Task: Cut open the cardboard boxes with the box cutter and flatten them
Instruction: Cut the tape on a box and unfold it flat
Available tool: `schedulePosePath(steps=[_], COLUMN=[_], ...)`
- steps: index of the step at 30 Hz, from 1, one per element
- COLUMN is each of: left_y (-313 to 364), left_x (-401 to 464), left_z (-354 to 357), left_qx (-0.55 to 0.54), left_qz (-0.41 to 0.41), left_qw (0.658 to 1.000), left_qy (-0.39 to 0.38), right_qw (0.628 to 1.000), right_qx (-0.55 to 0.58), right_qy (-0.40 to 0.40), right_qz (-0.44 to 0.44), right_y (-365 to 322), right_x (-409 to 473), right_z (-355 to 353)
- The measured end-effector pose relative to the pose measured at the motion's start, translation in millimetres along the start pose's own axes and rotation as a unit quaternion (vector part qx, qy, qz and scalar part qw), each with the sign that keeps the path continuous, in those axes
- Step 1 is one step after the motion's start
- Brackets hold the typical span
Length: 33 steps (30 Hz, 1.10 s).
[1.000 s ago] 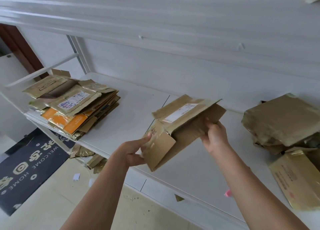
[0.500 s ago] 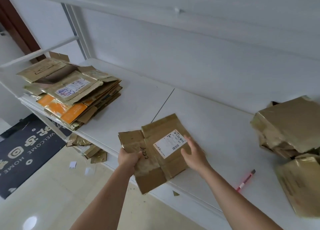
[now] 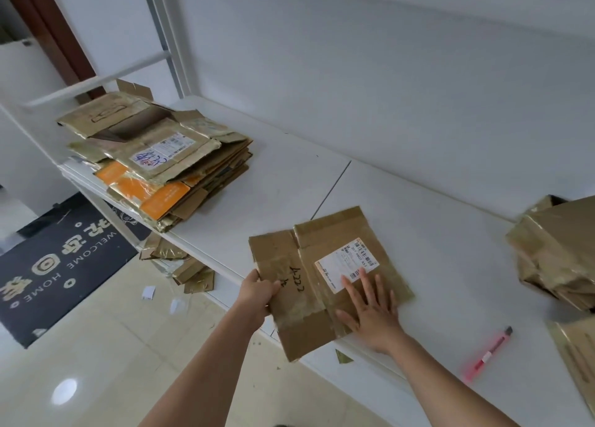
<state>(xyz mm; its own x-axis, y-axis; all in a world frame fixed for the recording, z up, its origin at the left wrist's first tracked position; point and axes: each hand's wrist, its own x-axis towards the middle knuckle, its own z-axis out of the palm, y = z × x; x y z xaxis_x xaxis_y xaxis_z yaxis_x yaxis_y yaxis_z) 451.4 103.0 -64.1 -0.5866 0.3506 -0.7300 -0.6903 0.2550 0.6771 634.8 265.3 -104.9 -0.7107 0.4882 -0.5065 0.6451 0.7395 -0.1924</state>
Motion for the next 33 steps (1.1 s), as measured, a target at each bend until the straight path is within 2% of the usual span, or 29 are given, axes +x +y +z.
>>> schedulePosePath(steps=[2,3,5,7,9,11,14,19,23,26,30,33], left_y=[11.0,17.7,33.2,52.4,69.1,83.3,101.6,136.4,178.4,211.3,246.7,266.2], left_x=[-4.2,-7.7,-19.2,-27.2,-33.6,-39.0,-41.9,-35.2,-17.5,7.7,48.6,79.9], left_z=[4.4,7.1,7.6,3.3,-5.5,-18.7,-45.1,-92.7,-134.2,-161.9,-199.9,-223.0], left_qx=[-0.021,-0.034,-0.068,-0.122,-0.178,-0.213,-0.226,-0.164,-0.082,0.012,0.08,0.187], left_qz=[0.04,0.055,0.083,0.103,0.112,0.13,0.173,0.234,0.3,0.292,0.3,0.264], left_qw=[0.999,0.998,0.994,0.987,0.977,0.968,0.959,0.946,0.933,0.931,0.924,0.917], left_qy=[-0.012,-0.018,-0.026,-0.031,-0.028,-0.024,0.013,0.151,0.18,0.22,0.224,0.235], right_qw=[0.99,0.974,0.918,0.855,0.805,0.775,0.774,0.774,0.786,0.792,0.804,0.848], right_qx=[0.069,0.13,0.285,0.431,0.535,0.586,0.574,0.569,0.548,0.533,0.526,0.469], right_qy=[0.116,0.173,0.253,0.275,0.256,0.229,0.255,0.26,0.265,0.28,0.269,0.245], right_qz=[0.034,0.065,0.112,0.084,0.003,-0.06,-0.082,-0.094,-0.109,-0.103,-0.069,-0.036], right_y=[-9.5,-17.7,-34.7,-51.2,-64.9,-81.6,-118.3,-186.2,-243.5,-281.9,-327.0,-352.3], right_x=[-9.4,-14.4,-22.1,-20.8,-12.6,-2.8,14.0,36.3,68.1,98.4,139.6,168.3], right_z=[2.0,0.3,-11.8,-39.0,-72.9,-100.8,-126.1,-147.6,-169.5,-181.6,-184.1,-178.9])
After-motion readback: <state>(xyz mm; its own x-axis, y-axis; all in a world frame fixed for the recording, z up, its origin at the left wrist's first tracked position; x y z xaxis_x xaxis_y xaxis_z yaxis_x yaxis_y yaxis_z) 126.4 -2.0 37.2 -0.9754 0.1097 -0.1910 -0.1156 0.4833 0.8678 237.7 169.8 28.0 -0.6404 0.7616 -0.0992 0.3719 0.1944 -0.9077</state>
